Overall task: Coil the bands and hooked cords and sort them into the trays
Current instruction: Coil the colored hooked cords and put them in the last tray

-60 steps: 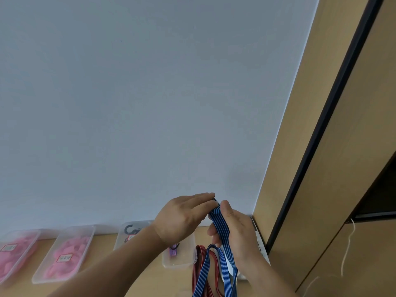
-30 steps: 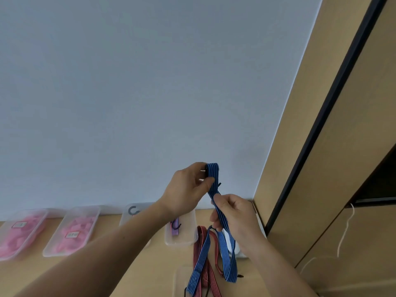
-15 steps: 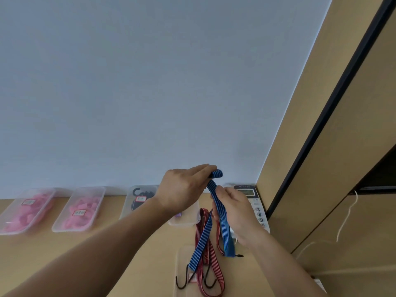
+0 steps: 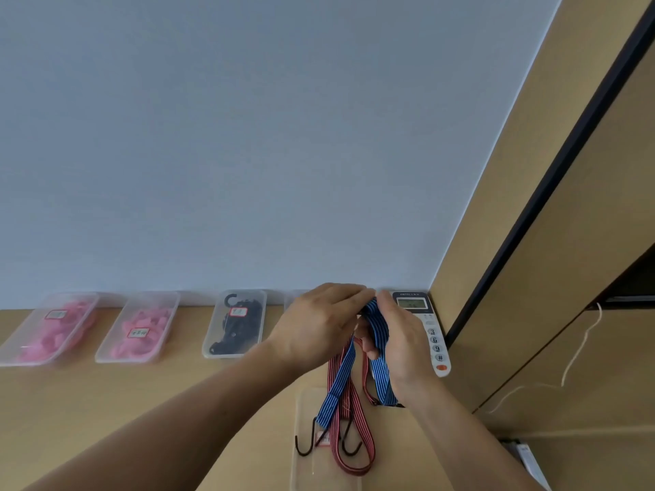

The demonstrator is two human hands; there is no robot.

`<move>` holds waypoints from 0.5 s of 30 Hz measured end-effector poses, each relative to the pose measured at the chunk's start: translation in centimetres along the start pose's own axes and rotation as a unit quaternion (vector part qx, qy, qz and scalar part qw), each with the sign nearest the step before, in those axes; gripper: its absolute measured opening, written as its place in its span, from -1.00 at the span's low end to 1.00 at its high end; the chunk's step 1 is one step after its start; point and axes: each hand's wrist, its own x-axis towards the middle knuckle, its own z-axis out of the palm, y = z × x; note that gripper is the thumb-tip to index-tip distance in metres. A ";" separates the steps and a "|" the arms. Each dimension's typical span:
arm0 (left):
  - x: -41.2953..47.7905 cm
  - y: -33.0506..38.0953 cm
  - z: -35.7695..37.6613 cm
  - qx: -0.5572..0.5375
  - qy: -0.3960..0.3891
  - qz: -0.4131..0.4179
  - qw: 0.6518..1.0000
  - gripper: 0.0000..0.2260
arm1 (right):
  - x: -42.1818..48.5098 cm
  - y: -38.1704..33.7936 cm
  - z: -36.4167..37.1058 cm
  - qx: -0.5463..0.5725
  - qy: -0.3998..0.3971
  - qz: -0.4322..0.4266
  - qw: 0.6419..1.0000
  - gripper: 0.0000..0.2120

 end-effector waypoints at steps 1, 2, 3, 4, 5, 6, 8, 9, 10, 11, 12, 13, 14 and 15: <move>0.1 0.1 0.0 -0.001 -0.004 0.019 1.000 -0.73 | -0.1 0.1 0.0 0.000 -0.004 -0.001 1.000 -0.54; 0.1 0.1 0.1 0.001 -0.002 0.028 1.000 -0.74 | -0.2 0.2 0.0 0.001 -0.007 -0.004 1.000 -0.54; 0.0 0.0 0.2 -0.002 0.004 0.024 1.000 -0.74 | -0.2 0.2 0.0 0.002 -0.010 -0.008 1.000 -0.55; -0.2 -0.1 0.4 -0.022 0.002 -0.002 1.000 -0.73 | -0.3 0.3 0.0 0.001 -0.011 -0.013 1.000 -0.56; -0.6 0.0 0.6 -0.064 0.000 -0.051 0.997 -0.72 | -0.3 0.3 -0.1 -0.005 -0.009 -0.019 1.000 -0.57; -0.8 0.1 0.6 -0.124 0.000 -0.124 0.984 -0.70 | -0.4 0.3 -0.2 -0.015 -0.005 -0.024 1.000 -0.59; -0.7 0.3 0.6 -0.255 -0.001 -0.292 0.922 -0.61 | -0.4 0.1 -0.4 -0.042 0.010 -0.040 0.998 -0.60; -0.4 0.4 0.6 -0.319 -0.007 -0.372 0.872 -0.55 | -0.4 0.1 -0.4 -0.054 0.020 -0.048 0.997 -0.59; 0.0 0.3 0.4 -0.385 -0.015 -0.437 0.813 -0.51 | -0.4 0.1 -0.5 -0.062 0.030 -0.057 0.996 -0.57; 0.3 0.0 0.4 -0.455 -0.033 -0.475 0.752 -0.52 | -0.4 0.2 -0.6 -0.071 0.036 -0.065 0.995 -0.55; 0.7 -0.2 0.3 -0.511 -0.062 -0.484 0.707 -0.55 | -0.5 0.2 -0.6 -0.083 0.038 -0.073 0.993 -0.54; 0.9 -0.2 0.2 -0.544 -0.086 -0.472 0.689 -0.58 | -0.6 0.3 -0.5 -0.092 0.036 -0.078 0.992 -0.56; 0.9 0.0 0.1 -0.563 -0.094 -0.454 0.684 -0.63 | -0.7 0.4 -0.4 -0.095 0.033 -0.075 0.992 -0.59; 1.0 0.1 0.1 -0.569 -0.084 -0.445 0.686 -0.67 | -0.8 0.5 -0.3 -0.094 0.032 -0.063 0.993 -0.61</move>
